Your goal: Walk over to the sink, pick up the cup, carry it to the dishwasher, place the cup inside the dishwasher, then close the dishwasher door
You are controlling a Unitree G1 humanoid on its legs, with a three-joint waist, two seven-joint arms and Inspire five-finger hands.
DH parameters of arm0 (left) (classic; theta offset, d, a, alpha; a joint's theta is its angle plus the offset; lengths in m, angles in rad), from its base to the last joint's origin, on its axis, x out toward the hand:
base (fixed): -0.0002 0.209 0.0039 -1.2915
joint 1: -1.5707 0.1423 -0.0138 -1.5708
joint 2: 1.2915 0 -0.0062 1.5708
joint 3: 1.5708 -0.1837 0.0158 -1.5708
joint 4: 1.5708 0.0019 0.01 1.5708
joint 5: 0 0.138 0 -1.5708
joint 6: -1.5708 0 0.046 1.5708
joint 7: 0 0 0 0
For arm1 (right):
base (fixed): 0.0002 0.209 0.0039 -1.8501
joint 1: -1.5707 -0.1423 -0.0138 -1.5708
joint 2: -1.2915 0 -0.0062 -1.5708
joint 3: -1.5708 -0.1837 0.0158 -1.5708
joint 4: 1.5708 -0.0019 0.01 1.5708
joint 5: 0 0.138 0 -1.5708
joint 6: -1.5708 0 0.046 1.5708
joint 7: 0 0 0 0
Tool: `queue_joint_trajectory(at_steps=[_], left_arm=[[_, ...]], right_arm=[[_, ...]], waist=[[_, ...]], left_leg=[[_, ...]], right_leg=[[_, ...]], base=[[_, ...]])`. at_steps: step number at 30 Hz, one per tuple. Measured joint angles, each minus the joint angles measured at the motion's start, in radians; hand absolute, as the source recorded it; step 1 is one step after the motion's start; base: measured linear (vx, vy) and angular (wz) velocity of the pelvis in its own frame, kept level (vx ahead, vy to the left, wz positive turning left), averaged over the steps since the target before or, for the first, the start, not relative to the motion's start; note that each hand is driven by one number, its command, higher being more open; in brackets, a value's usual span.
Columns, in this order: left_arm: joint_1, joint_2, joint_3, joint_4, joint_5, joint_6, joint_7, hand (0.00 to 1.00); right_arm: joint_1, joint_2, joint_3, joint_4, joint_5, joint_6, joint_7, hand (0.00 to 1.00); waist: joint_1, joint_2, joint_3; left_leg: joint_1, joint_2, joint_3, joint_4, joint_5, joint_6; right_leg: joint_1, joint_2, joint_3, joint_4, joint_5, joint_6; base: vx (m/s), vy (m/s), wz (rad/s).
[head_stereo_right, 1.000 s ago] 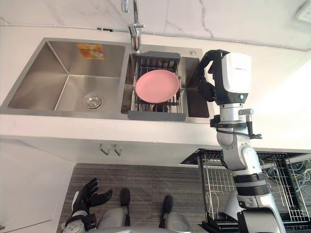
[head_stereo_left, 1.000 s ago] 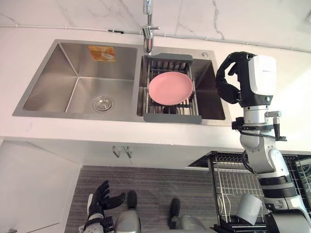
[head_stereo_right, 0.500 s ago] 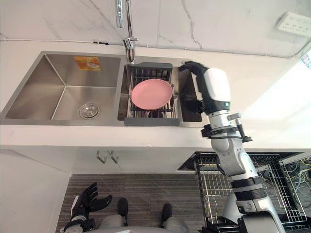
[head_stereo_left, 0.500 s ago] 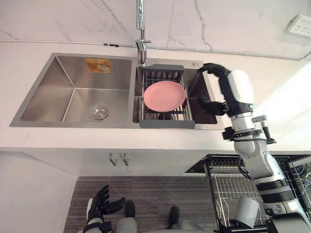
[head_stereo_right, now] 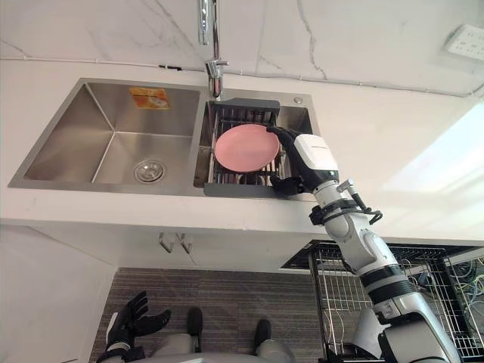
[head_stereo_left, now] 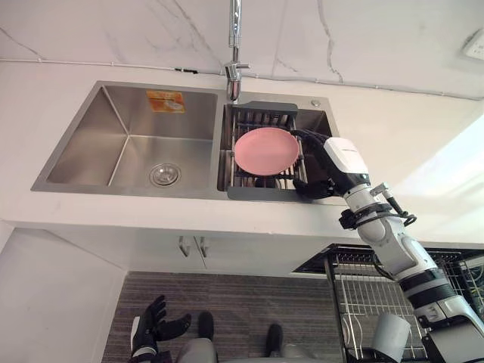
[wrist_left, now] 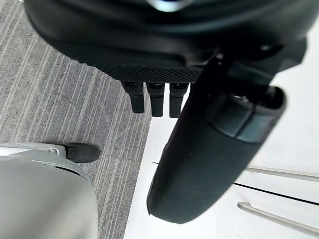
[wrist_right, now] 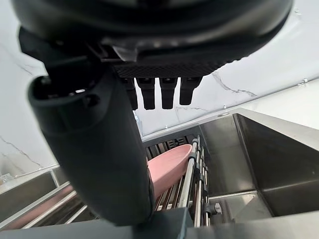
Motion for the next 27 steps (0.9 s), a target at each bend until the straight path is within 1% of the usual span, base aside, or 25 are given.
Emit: queue_joint_trajectory(at_steps=[11,21,23,27], left_arm=[[0.001,-0.007,0.0,-0.001,0.0,0.0,0.0,0.9],[0.005,-0.009,0.0,-0.001,-0.011,0.0,-0.001,0.9],[0.006,-0.009,0.0,-0.002,-0.011,0.0,-0.001,0.9],[0.006,-0.013,0.0,-0.004,-0.019,0.0,-0.001,0.9]], right_arm=[[-0.061,0.004,0.018,0.093,-0.071,0.056,-0.016,0.9],[-0.147,0.025,0.042,0.202,-0.079,0.068,-0.018,0.9],[-0.174,0.025,0.057,0.223,-0.08,0.078,-0.018,0.9],[-0.196,0.025,0.061,0.248,-0.1,0.086,-0.017,0.9]], waist=[[0.023,0.0,0.0],[0.03,0.001,0.001],[0.031,0.003,0.002],[0.042,0.005,0.004]], left_leg=[[-0.009,-0.004,-0.013,0.0,0.002,0.003],[-0.031,-0.008,-0.024,0.0,0.005,0.006],[-0.035,-0.01,-0.027,0.0,0.005,0.007],[-0.038,-0.014,-0.031,0.0,0.006,0.008]], right_leg=[[-0.001,-0.002,-0.013,0.0,0.0,0.0],[-0.016,-0.005,-0.024,0.0,0.0,0.001],[-0.017,-0.007,-0.027,0.0,0.0,0.002],[-0.018,-0.01,-0.03,0.0,0.0,0.003]], base=[[0.0,0.002,0.04],[0.0,0.002,0.02],[0.01,0.005,0.02],[0.0,0.005,0.02]])
